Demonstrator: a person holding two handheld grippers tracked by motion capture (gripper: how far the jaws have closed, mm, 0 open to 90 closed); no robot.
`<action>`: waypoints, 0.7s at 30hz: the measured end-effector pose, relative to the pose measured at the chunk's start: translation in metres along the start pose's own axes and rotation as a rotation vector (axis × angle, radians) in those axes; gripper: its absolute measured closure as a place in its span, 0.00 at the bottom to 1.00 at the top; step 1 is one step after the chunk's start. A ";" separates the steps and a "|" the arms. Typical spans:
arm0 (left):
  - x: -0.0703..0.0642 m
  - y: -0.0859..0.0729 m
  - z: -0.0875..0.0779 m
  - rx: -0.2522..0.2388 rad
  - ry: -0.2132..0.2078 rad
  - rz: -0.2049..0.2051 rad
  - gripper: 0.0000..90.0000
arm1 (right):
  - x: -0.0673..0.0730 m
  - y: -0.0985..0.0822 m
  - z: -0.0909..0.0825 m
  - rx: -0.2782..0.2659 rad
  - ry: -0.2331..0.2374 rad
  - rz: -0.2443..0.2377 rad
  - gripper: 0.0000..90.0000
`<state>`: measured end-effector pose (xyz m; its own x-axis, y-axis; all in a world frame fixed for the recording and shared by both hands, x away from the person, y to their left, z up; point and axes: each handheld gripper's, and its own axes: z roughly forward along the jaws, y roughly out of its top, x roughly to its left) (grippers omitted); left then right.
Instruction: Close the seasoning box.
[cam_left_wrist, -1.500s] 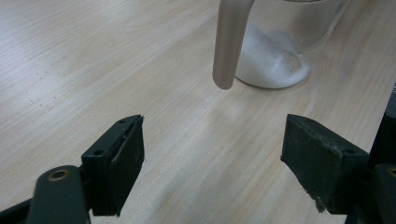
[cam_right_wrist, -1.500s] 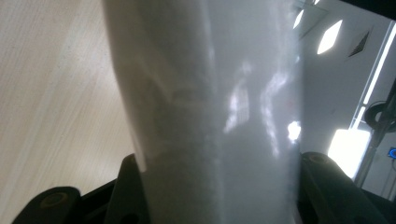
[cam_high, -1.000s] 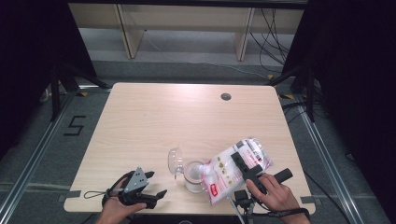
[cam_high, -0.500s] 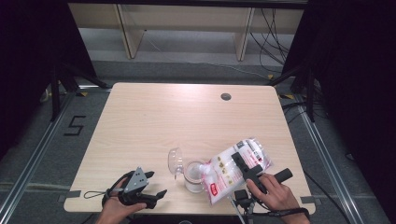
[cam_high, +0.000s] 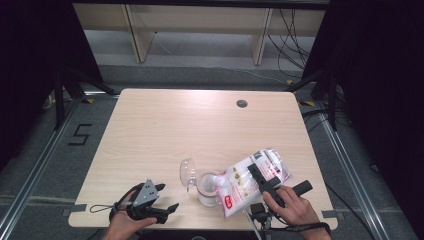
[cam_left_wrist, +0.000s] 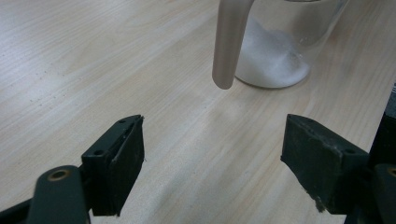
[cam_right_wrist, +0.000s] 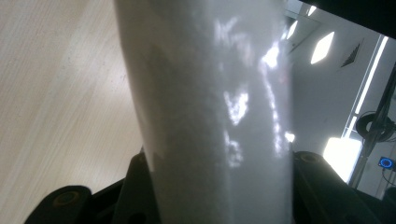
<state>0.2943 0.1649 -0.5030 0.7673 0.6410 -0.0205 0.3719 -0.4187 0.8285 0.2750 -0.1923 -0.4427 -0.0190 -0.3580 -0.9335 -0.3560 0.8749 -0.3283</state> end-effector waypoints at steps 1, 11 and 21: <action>0.000 0.000 0.000 0.000 0.000 0.000 0.23 | 0.000 0.000 0.000 0.000 0.000 0.000 0.70; 0.001 0.000 0.000 0.004 0.003 0.009 0.23 | 0.001 0.001 0.003 0.010 0.058 -0.085 0.71; 0.001 0.000 -0.001 0.018 -0.001 0.012 0.23 | 0.002 0.001 0.005 0.014 0.067 -0.080 0.71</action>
<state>0.2950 0.1659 -0.5023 0.7724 0.6350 -0.0113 0.3718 -0.4377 0.8186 0.2794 -0.1901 -0.4461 -0.0533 -0.4471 -0.8929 -0.3461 0.8470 -0.4034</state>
